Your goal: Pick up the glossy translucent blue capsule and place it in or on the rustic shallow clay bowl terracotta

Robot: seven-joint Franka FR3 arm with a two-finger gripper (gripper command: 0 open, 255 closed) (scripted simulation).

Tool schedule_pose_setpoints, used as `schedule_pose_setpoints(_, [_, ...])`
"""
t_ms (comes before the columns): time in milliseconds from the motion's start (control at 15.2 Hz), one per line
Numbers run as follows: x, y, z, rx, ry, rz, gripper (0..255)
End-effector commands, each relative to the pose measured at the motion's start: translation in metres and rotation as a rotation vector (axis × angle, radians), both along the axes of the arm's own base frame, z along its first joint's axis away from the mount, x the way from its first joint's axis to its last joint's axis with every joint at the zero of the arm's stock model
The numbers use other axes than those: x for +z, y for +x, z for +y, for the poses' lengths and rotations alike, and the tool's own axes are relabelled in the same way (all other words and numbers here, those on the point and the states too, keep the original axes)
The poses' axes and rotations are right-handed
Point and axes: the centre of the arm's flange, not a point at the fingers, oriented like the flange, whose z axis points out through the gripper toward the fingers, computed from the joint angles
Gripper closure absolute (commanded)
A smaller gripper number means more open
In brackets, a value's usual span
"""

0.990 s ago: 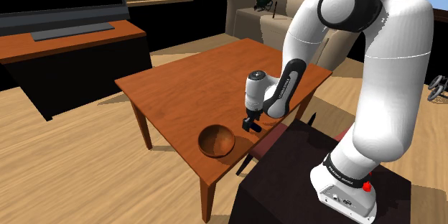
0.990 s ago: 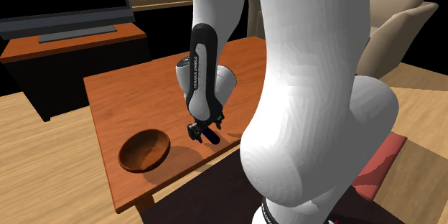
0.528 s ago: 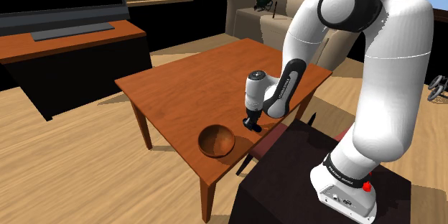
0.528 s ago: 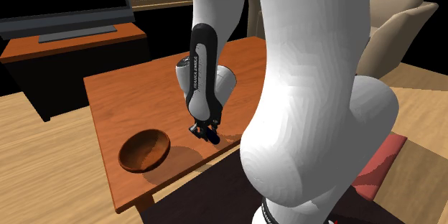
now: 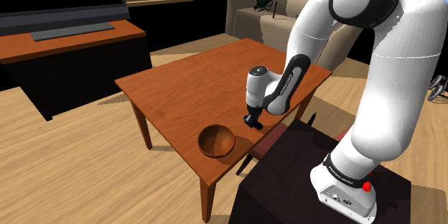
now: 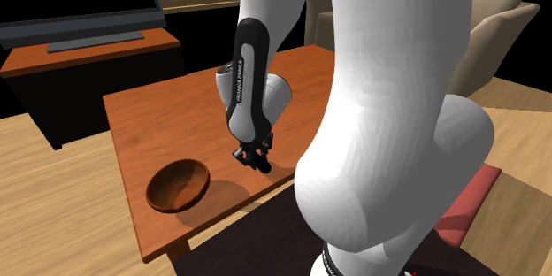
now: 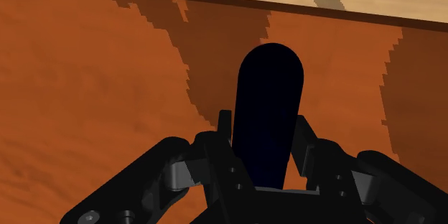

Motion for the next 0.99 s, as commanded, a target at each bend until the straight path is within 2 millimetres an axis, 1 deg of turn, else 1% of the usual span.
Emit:
schedule_pose_setpoints(0, [0.011, 0.001, 0.001, 0.000, 0.000, 0.000, 255])
schedule_pose_setpoints(924, [0.085, 0.001, 0.001, 0.000, 0.000, 0.000, 255])
